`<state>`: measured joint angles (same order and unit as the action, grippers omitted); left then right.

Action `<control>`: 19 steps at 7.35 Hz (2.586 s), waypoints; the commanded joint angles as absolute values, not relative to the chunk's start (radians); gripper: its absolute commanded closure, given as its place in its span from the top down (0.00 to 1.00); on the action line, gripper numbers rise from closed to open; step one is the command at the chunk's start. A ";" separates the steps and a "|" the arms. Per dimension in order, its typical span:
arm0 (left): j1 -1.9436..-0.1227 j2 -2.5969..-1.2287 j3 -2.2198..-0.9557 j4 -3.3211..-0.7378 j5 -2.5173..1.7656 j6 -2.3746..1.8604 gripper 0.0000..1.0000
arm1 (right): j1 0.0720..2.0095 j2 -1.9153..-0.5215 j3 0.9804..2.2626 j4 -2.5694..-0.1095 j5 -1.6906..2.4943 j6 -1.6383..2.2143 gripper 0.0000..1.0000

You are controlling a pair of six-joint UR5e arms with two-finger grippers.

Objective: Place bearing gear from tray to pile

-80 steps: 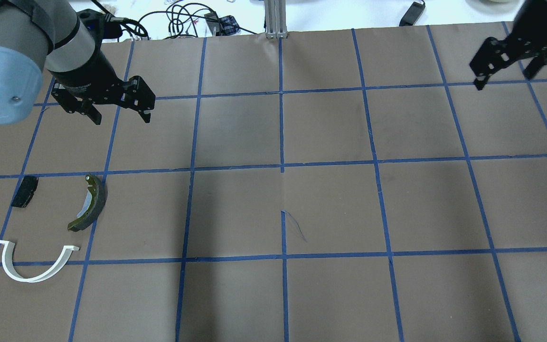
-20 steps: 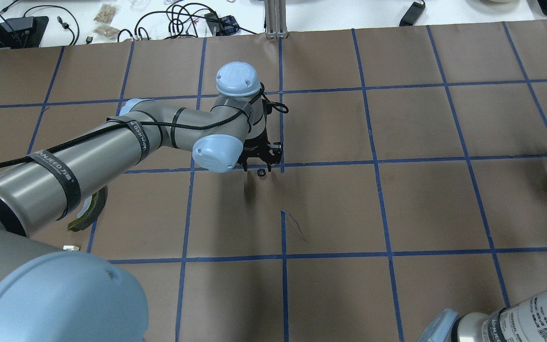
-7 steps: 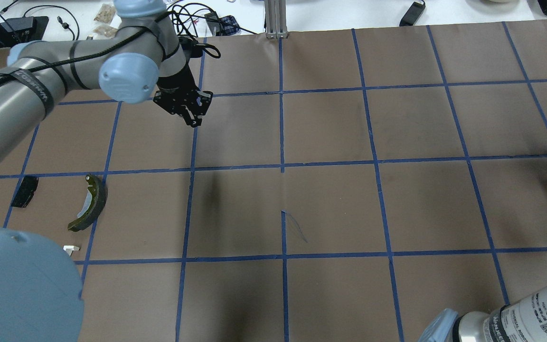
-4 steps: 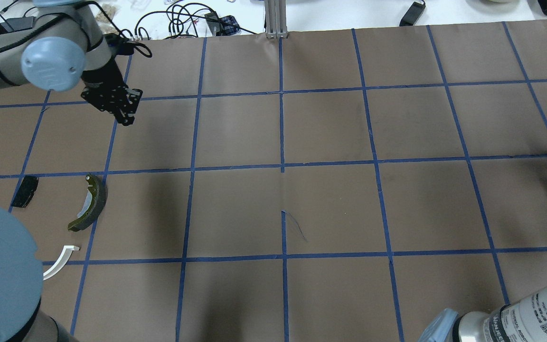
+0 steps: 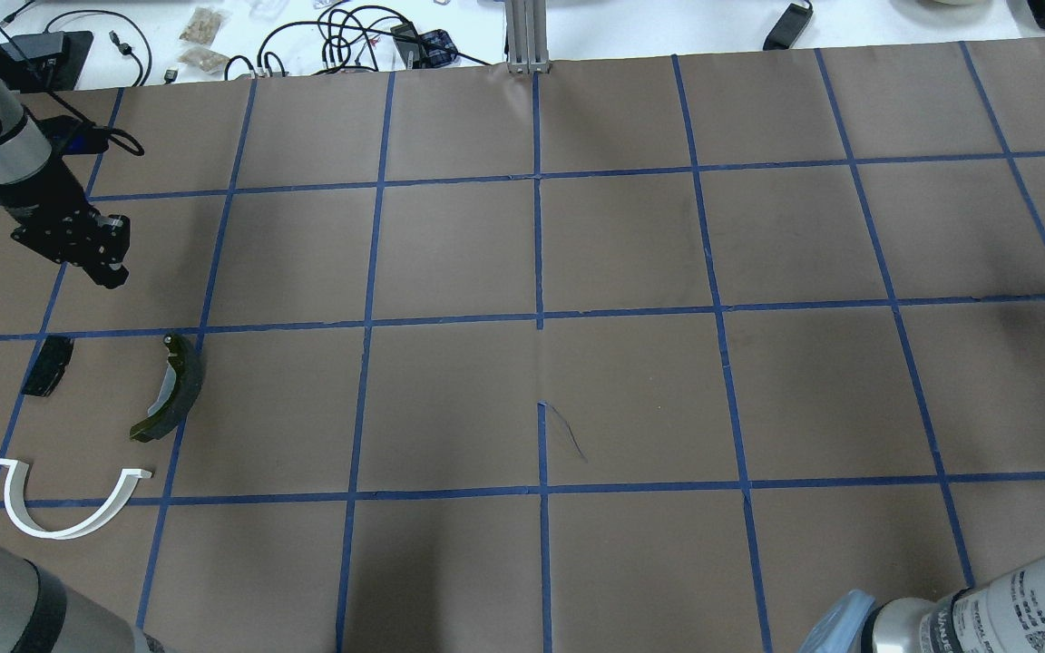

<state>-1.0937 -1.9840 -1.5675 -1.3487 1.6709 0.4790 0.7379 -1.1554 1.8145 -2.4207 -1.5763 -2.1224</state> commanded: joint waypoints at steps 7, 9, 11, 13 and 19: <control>-1.012 -2.002 -1.761 -1.204 1.674 0.499 0.00 | 1.479 -1.189 1.812 -2.313 -1.637 -0.611 0.00; -1.012 -2.008 -1.769 -1.200 1.677 0.502 0.00 | 1.660 -1.184 1.812 -2.303 -1.615 -0.269 0.00; -1.012 -2.014 -1.769 -1.200 1.677 0.500 0.00 | 1.828 -1.181 1.787 -2.296 -1.572 0.040 0.00; -1.012 -2.022 -1.769 -1.200 1.677 0.499 0.11 | 1.955 -1.139 1.741 -2.260 -1.528 0.306 0.00; -1.011 -2.010 -1.758 -1.201 1.680 0.500 0.87 | 2.030 -1.049 1.654 -2.264 -1.515 0.424 1.00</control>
